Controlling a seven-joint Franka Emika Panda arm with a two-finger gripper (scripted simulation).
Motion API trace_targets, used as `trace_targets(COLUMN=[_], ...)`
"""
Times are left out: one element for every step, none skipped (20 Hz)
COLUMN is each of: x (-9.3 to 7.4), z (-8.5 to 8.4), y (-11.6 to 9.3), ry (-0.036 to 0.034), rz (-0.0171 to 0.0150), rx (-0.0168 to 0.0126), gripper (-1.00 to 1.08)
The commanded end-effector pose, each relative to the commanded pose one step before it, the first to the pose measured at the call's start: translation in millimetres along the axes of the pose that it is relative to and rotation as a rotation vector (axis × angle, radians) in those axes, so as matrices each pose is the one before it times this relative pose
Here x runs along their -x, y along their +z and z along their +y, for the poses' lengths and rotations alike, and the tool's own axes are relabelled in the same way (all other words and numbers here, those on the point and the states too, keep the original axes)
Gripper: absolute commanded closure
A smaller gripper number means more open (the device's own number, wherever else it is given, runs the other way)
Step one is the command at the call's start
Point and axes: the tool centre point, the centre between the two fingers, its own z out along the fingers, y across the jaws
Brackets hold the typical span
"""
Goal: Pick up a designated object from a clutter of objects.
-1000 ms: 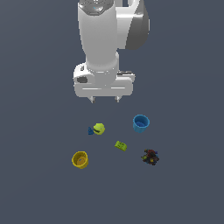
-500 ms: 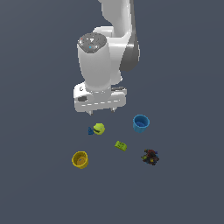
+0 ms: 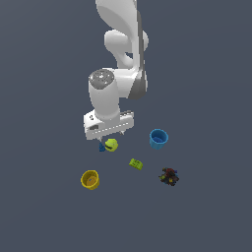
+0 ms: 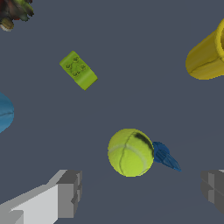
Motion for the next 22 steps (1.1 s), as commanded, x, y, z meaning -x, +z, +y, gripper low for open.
trace_targets(x=[3.65,1.43,1.35,1.25,1.14,1.01,0.87,0.72,0.57,0.39,0.25,0.23,-0.31,0.02,0.05,0.08,0.11,-0.02,0.18,0.21,0.07,0.25], z=[2.58,0.68,0.57,0.48,0.39,0.32,0.25,0.20,0.14,0.07,0.07,0.25,-0.40,0.00,0.01,0.02,0.03,-0.25,0.05,0.06,-0.22,0.09], y=[14.26,4.62,4.16,3.70,3.25,2.81,2.36,1.93,1.50,1.06,0.64,0.25,-0.97,0.31,0.92,1.54,2.14,2.60,3.33,3.91,4.33,5.01], ry=[-0.03476,-0.01083,-0.00981,-0.00875,-0.00773,-0.00670,-0.00568,-0.00464,-0.00362,-0.00265,-0.00153,0.00000,0.00308,0.00000,0.00000,0.00000,0.00000,-0.00064,0.00000,0.00000,-0.00064,0.00000], rz=[0.00512,0.00118,0.00105,0.00092,0.00080,0.00069,0.00058,0.00047,0.00036,0.00026,0.00015,0.00000,-0.00114,0.00000,0.00000,0.00000,0.00000,0.00022,0.00000,0.00000,0.00021,0.00000], rx=[0.00364,0.00102,0.00095,0.00086,0.00077,0.00068,0.00058,0.00048,0.00038,0.00028,0.00016,0.00000,-0.00080,0.00000,0.00000,0.00000,0.00000,0.00016,0.00000,0.00000,0.00016,0.00000], gripper=[-0.92,-0.92,-0.92,-0.92,-0.92,-0.92,-0.92,-0.92,-0.92,-0.92,-0.92,-0.92,-0.92,-0.92,-0.92,-0.92,-0.92,-0.92,-0.92,-0.92,-0.92,-0.92])
